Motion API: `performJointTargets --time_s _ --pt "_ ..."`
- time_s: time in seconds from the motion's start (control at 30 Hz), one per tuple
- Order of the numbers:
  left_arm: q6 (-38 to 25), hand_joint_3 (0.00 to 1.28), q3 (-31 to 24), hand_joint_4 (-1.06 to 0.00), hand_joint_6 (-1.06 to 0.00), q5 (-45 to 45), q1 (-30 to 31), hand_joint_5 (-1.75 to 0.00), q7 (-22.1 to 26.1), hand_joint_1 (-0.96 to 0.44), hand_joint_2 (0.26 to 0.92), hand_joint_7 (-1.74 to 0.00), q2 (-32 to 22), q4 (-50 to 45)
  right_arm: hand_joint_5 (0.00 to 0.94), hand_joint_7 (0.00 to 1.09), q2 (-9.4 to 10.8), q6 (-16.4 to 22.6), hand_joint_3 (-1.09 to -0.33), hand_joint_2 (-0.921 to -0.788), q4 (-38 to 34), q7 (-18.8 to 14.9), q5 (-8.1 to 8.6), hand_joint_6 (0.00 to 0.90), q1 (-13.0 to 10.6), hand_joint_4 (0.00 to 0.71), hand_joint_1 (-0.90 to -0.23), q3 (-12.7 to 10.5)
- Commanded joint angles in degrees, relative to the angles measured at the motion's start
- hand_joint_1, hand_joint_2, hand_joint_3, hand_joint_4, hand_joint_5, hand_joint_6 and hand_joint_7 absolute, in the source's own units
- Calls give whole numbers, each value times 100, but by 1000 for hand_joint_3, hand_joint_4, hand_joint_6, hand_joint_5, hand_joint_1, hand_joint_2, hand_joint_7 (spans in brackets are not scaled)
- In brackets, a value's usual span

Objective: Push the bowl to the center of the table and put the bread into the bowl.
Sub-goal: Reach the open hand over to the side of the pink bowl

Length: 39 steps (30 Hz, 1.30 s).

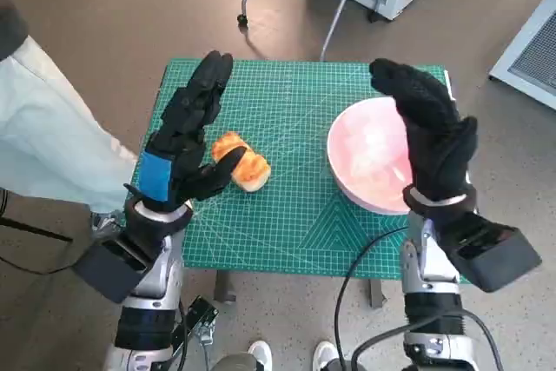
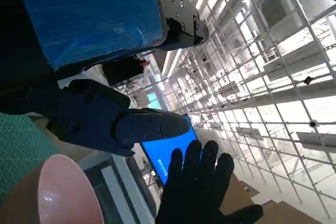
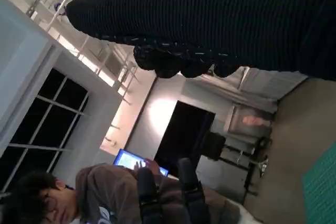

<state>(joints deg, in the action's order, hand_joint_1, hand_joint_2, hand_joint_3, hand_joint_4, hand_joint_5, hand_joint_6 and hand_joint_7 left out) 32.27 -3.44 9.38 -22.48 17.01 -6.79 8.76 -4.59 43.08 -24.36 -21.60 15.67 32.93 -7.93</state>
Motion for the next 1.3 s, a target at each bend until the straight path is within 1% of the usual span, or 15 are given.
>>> performJointTargets --time_s 0.03,0.07,0.13,0.27,0.37,0.4,0.57,0.6,0.77,0.87,0.97,1.13,1.23,1.3 --pt "20 316 -50 -248 -346 66 41 -1 47 -469 921 -14 -68 33 1 745 -245 52 -759 -921 -257 17 112 -1 -98 266 -638 -279" --pt "17 315 -52 -248 -346 70 44 -1 52 -469 921 -14 -71 29 1 750 -274 76 -766 -921 -293 35 108 -1 -93 266 -641 -321" --pt "19 315 -64 -248 -346 90 41 -1 71 -469 921 -14 -82 46 1 752 -363 182 -774 -921 -431 178 6 -1 -70 265 -641 -456" --pt "42 313 -76 -249 -347 111 41 -1 102 -469 921 -14 -83 87 1 746 -524 438 -789 -921 -823 559 -282 -1 7 265 -625 -699" --pt "50 312 -84 -249 -347 124 56 -1 123 -470 921 -14 -86 90 2 738 -714 670 -797 -921 -1273 948 -587 -1 59 268 -616 -884" --pt "53 312 -88 -249 -347 129 57 -1 129 -470 921 -14 -88 95 3 735 -765 729 -799 -921 -1394 1043 -659 -1 74 269 -617 -921" --pt "107 311 -141 -248 -347 176 62 0 196 -471 921 -13 -116 177 4 731 -1062 985 -798 -921 -2144 1446 -900 -1 134 271 -610 -1097" --pt "117 311 -152 -247 -347 186 63 0 208 -472 921 -13 -121 189 4 729 -1109 1026 -797 -921 -2266 1503 -931 -1 146 271 -606 -1112" --pt "174 309 -212 -245 -347 221 56 0 265 -475 921 -12 -153 276 3 722 -1337 1073 -796 -921 -2920 1640 -940 -1 184 269 -596 -1181" --pt "218 311 -231 -245 -348 234 43 0 284 -476 921 -12 -171 337 2 718 -1440 1045 -797 -921 -3291 1689 -941 -1 212 269 -594 -1196" --pt "244 313 -238 -245 -348 234 30 0 284 -476 921 -12 -178 370 3 711 -1514 1019 -800 -921 -3653 1775 -995 0 236 270 -589 -1177" --pt "260 315 -233 -245 -348 205 -1 0 256 -476 921 -11 -169 395 3 622 -1538 938 -807 -921 -4109 1909 -1092 45 261 275 -569 -1081" --pt "273 315 -238 -245 -349 194 -22 0 246 -474 921 -11 -174 421 1 574 -1494 848 -811 -921 -4291 1989 -1141 66 287 275 -558 -1018" --pt "289 316 -241 -244 -349 185 -38 0 243 -473 921 -11 -178 446 2 550 -1449 765 -820 -921 -4401 1991 -1131 78 315 276 -550 -1004"
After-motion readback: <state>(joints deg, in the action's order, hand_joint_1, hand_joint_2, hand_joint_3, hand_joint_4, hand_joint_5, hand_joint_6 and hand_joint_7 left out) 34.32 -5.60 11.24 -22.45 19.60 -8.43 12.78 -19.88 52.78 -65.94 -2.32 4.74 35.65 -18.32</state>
